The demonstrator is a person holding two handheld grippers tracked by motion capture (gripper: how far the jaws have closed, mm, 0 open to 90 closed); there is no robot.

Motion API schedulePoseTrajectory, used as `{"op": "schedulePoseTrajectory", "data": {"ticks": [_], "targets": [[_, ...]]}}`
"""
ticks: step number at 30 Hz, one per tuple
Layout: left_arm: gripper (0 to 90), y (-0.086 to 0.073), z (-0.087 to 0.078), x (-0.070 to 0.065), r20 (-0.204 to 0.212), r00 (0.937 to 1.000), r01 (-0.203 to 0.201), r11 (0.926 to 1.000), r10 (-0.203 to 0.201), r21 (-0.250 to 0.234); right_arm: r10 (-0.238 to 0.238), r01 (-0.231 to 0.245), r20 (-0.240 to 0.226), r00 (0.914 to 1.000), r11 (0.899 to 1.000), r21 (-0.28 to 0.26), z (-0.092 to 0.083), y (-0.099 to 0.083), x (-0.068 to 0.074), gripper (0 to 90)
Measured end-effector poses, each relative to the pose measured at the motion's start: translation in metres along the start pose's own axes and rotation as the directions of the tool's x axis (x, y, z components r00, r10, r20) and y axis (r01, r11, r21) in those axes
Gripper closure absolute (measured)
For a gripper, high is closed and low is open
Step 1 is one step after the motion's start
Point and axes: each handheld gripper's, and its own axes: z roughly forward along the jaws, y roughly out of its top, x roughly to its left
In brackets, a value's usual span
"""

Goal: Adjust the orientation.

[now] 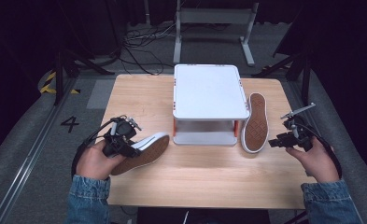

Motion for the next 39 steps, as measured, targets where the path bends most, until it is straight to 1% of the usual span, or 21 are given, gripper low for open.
{"op": "schedulePoseTrajectory", "data": {"ticks": [2,4,6,8,10,11,12,14,16,17,19,20,22,24,26,28,30,32,35,37,39], "targets": [[58.6,0.001,-0.001,0.003,-0.025,0.9993,0.027,0.9992,-0.027,-0.029,0.002,-0.002,0.003,1.0000,1.000,0.002,0.000,-0.003,0.000,51.6],[58.8,0.005,-0.006,0.006,-0.093,0.9927,0.071,0.9950,-0.078,-0.071,0.012,-0.012,0.006,0.9999,1.000,0.002,-0.002,-0.006,-0.002,51.6],[58.7,0.006,-0.010,0.010,-0.140,0.9788,0.131,0.9826,-0.149,-0.131,0.026,-0.026,0.011,0.9996,1.000,-0.006,-0.005,-0.011,-0.006,51.6],[58.6,0.010,-0.005,0.013,-0.212,0.9520,0.188,0.9684,-0.221,-0.164,0.033,-0.033,0.017,0.9993,0.999,-0.007,-0.006,-0.014,-0.008,51.5],[58.4,0.016,0.006,0.014,-0.250,0.9357,0.222,0.9662,-0.249,-0.130,0.035,-0.035,0.021,0.9992,0.999,-0.004,-0.006,-0.015,-0.008,51.2],[58.2,0.020,0.016,0.014,-0.256,0.9333,0.235,0.9672,-0.252,-0.097,0.037,-0.037,0.020,0.9991,0.999,-0.003,-0.005,-0.016,-0.008,51.0],[57.8,0.023,0.024,0.013,-0.255,0.9380,0.226,0.9719,-0.235,-0.065,0.036,-0.036,0.021,0.9991,0.999,0.002,-0.005,-0.016,-0.007,50.9],[57.7,0.027,0.026,0.006,-0.276,0.9379,0.210,0.9773,-0.210,-0.030,0.031,-0.031,0.022,0.9993,1.000,0.007,-0.004,-0.017,-0.006,50.6],[56.3,0.029,0.030,0.002,-0.268,0.9448,0.196,0.9806,-0.188,0.005,0.034,-0.034,0.024,0.9991,0.999,0.005,-0.005,-0.017,-0.006,50.3],[55.0,0.028,0.033,0.001,-0.262,0.9465,0.205,0.9781,-0.188,0.037,0.035,-0.035,0.023,0.9991,0.999,0.004,-0.005,-0.017,-0.006,50.1],[51.2,0.027,0.040,0.002,-0.223,0.9512,0.243,0.9630,-0.213,0.117,0.036,-0.036,0.021,0.9991,0.999,0.002,-0.004,-0.016,-0.005,49.5],[49.2,0.024,0.042,0.002,-0.196,0.9514,0.264,0.9568,-0.237,0.122,0.030,-0.030,0.021,0.9994,1.000,0.005,-0.003,-0.016,-0.005,49.5],[46.4,0.019,0.042,0.005,-0.137,0.9578,0.268,0.9575,-0.253,0.107,0.027,-0.027,0.021,0.9994,1.000,0.005,-0.002,-0.015,-0.004,49.2],[45.2,0.015,0.039,0.005,-0.073,0.9652,0.255,0.9656,-0.251,0.051,0.031,-0.031,0.012,0.9995,1.000,0.006,0.000,-0.013,-0.004,48.9],[52.2,0.016,0.033,0.001,-0.001,0.9747,0.223,0.9746,-0.223,-0.016,0.027,-0.027,0.010,0.9996,1.000,0.015,0.002,-0.012,-0.004,48.7],[52.0,0.021,0.032,-0.006,0.117,0.9766,0.189,0.9800,-0.181,-0.063,0.025,-0.025,0.010,0.9996,1.000,0.018,0.004,-0.011,-0.003,48.5],[52.3,0.029,0.039,-0.016,0.176,0.9745,0.149,0.9880,-0.139,-0.041,0.017,-0.017,0.006,0.9998,1.000,0.017,0.005,-0.010,-0.002,48.3],[52.3,0.033,0.043,-0.021,0.156,0.9792,0.135,0.9906,-0.129,-0.024,0.017,-0.018,0.006,0.9998,1.000,0.016,0.005,-0.010,-0.002,48.2],[52.2,0.034,0.043,-0.021,0.160,0.9782,0.137,0.9904,-0.132,-0.020,0.024,-0.024,0.007,0.9997,1.000,0.012,0.003,-0.011,-0.004,48.0],[51.3,0.032,0.035,-0.018,0.149,0.9795,0.142,0.9890,-0.135,-0.039,0.029,-0.029,0.008,0.9995,1.000,0.008,0.002,-0.013,-0.006,47.9],[48.7,0.028,0.023,-0.015,0.102,0.9826,0.163,0.9840,-0.155,-0.071,0.030,-0.030,0.011,0.9995,1.000,0.004,0.000,-0.014,-0.007,47.9]]}}
